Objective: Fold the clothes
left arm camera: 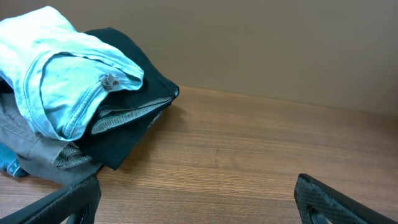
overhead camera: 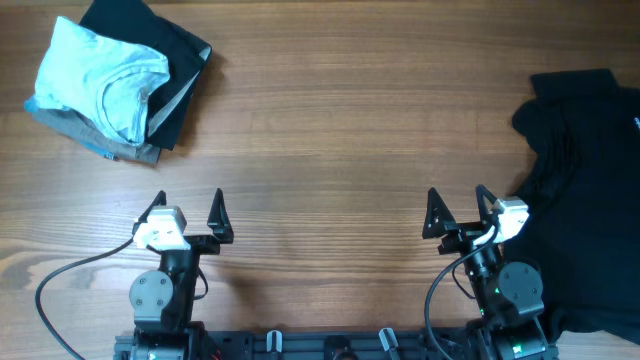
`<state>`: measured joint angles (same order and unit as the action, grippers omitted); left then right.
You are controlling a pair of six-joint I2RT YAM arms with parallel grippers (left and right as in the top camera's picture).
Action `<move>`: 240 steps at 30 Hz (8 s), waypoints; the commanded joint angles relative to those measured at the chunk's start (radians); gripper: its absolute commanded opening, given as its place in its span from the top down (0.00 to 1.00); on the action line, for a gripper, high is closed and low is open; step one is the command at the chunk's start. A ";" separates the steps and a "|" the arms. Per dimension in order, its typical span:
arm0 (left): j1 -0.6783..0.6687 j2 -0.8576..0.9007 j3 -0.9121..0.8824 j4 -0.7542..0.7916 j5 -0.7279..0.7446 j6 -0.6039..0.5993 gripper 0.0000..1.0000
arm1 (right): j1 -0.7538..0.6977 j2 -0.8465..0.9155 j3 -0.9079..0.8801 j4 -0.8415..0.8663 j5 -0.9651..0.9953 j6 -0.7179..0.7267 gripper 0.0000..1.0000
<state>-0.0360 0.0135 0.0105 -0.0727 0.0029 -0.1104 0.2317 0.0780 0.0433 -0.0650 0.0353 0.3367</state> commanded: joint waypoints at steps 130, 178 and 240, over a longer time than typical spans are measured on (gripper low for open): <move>0.006 1.009 1.159 -0.845 0.268 -0.005 0.00 | -0.203 1.790 1.370 -0.775 -0.583 -0.281 0.96; -0.598 1.905 1.159 -0.357 0.037 -0.002 0.30 | -0.233 1.453 1.505 -1.073 -0.201 -0.093 0.12; -0.275 2.033 1.160 -0.055 0.122 -0.003 0.96 | -0.237 1.644 1.373 -1.238 -0.185 -0.101 0.37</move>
<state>-0.3519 2.0281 1.1717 -0.1249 0.1783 -0.1116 -0.0017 1.7462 1.4292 -1.2942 -0.1345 0.2554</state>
